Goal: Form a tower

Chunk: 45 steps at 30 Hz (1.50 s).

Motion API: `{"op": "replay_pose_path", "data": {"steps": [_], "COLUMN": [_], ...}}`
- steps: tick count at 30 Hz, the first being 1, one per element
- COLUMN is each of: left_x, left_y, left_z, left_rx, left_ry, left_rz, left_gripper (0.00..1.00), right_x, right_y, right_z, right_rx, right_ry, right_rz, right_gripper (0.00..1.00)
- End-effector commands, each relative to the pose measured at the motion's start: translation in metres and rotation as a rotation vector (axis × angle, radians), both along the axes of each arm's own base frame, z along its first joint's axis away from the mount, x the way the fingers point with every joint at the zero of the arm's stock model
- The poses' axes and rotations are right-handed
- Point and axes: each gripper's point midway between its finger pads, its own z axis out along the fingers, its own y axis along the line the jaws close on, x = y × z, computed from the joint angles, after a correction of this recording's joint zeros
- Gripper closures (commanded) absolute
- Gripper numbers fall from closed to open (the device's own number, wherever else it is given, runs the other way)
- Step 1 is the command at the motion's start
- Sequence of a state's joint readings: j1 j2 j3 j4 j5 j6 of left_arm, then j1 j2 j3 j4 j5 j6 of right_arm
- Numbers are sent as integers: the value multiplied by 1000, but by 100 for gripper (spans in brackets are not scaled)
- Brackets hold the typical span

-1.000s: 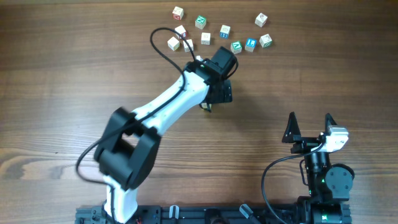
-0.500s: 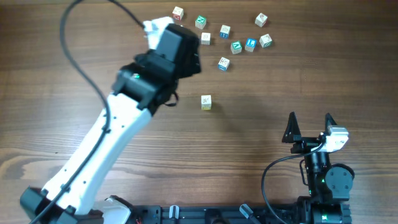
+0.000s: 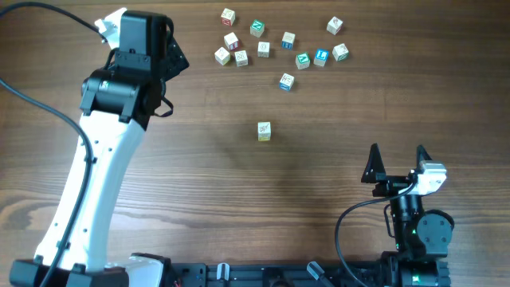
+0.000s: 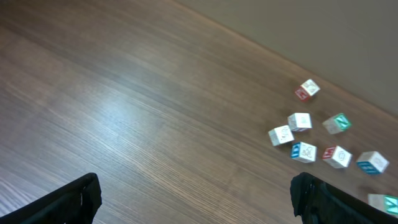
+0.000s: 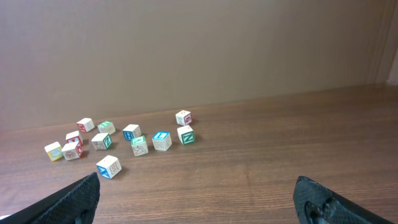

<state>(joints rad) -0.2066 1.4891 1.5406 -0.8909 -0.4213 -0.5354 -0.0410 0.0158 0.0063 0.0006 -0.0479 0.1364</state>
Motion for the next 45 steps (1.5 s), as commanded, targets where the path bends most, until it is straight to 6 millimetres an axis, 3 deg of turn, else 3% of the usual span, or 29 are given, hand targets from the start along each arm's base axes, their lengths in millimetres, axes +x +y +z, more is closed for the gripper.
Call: {"op": "replay_pose_path", "data": {"steps": [1, 4, 7, 10, 13, 15, 16, 19, 22, 24, 29, 33, 34, 37, 41, 45], "left_x": [-13, -1, 16, 47, 80, 103, 114, 137, 141, 143, 151, 153, 153, 159, 164, 170], "left_y": [-12, -31, -38, -78, -103, -134, -150, -169, -189, -191, -193, -181, -180, -180, -176, -174], "left_z": [42, 59, 70, 60, 21, -17, -43, -121, -188, -215, -258, -286, -291, -294, -294, -277], "left_rx": [-92, -172, -188, -223, -245, -230, -218, -165, -161, -141, -137, -83, -82, -82, -62, -51], "left_ry": [-114, -197, -268, -281, -236, -204, -179, -91, -7, 19, 29, 53, 56, 28, 4, -39], "left_rz": [-70, -147, -171, -384, -428, -487, -504, -482, -500, -491, -486, -438, -435, -432, -408, -400], "left_gripper": [0, 0, 0, 0, 0, 0, 0, 0, 1, 4, 5, 6, 11, 36, 51, 50], "right_x": [0, 0, 0, 0, 0, 0, 0, 0, 0, 0, 0, 0, 0, 0, 0, 0], "right_y": [1, 1, 1, 1, 1, 1, 1, 1, 1, 1, 1, 1, 1, 1, 1, 1], "right_z": [1, 1, 1, 1, 1, 1, 1, 1, 1, 1, 1, 1, 1, 1, 1, 1], "right_rx": [-4, -4, -5, -4, -4, -4, -5, -4, -4, -5, -5, -5, -4, -4, -4, -4], "right_ry": [-7, -7, -7, -7, -7, -7, -7, -7, -7, -7, -7, -7, -7, -7, -7, -7], "right_rz": [4, 4, 4, 4, 4, 4, 4, 4, 4, 4, 4, 4, 4, 4, 4, 4], "right_gripper": [0, 0, 0, 0, 0, 0, 0, 0, 0, 0, 0, 0, 0, 0, 1, 0]}}
